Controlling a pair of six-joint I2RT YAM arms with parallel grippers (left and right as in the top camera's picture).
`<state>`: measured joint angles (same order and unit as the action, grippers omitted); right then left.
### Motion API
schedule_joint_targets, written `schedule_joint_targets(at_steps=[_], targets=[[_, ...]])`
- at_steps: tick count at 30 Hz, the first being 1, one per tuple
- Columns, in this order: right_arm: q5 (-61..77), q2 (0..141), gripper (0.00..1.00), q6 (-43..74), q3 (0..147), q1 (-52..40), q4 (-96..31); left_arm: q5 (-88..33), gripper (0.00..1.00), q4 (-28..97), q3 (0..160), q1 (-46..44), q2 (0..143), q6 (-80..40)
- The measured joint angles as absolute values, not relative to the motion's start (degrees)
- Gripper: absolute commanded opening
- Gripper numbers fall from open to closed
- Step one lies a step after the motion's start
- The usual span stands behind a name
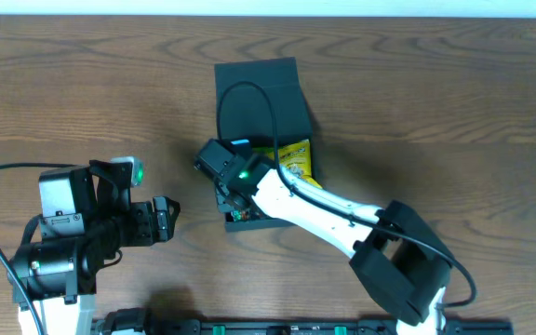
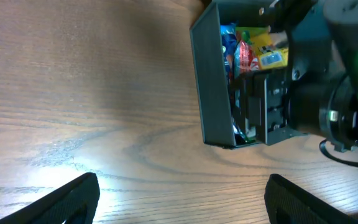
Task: Pack container
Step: 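Push the KitKat bar down into the box and release it, then move the right gripper to the box lid's right edge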
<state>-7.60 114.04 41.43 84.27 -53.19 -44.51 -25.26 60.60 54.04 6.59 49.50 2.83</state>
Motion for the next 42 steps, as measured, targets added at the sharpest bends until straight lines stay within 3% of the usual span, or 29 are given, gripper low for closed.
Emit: schedule_joint_targets(at_steps=[10,15,17,18,20,22,26,29,33,35,42], targets=[[-9.98,114.04,0.49,37.45,94.43,-52.51,-52.69,-25.26,0.86,60.53,54.04,6.59,49.50,2.83],[-10.61,114.04,0.25,35.35,96.92,-52.27,-57.58,-25.26,0.86,60.51,54.04,6.59,49.50,2.83],[-11.00,113.99,0.06,34.61,97.45,-51.79,-59.94,-25.26,0.85,60.51,54.04,6.59,49.50,2.83],[-11.20,113.89,0.01,34.37,97.54,-51.22,-61.21,-25.26,0.83,60.49,54.04,6.59,49.50,2.85],[-11.44,113.21,0.01,33.87,97.56,-49.15,-63.83,-25.28,0.70,60.51,54.04,6.59,49.50,2.66],[-11.46,111.85,0.01,32.91,97.56,-46.30,-65.82,-25.21,0.63,60.49,54.04,6.59,49.50,2.63],[-12.08,106.59,0.01,30.48,97.56,-38.59,-68.90,-25.23,0.61,60.36,54.04,6.59,49.50,2.85],[-11.92,103.31,0.01,28.77,97.69,-33.56,-70.65,-25.23,0.53,60.16,54.04,6.59,49.50,2.90],[-8.99,102.02,0.01,26.13,97.76,-27.81,-71.81,-25.28,0.27,60.01,54.04,6.59,49.50,2.42],[-7.75,102.02,0.01,25.30,97.47,-25.65,-71.79,-25.21,0.06,59.90,54.04,6.59,49.50,2.33],[-4.32,102.02,0.01,23.49,88.97,-20.40,-68.23,-25.26,0.06,56.05,54.04,6.59,49.50,-1.80]])
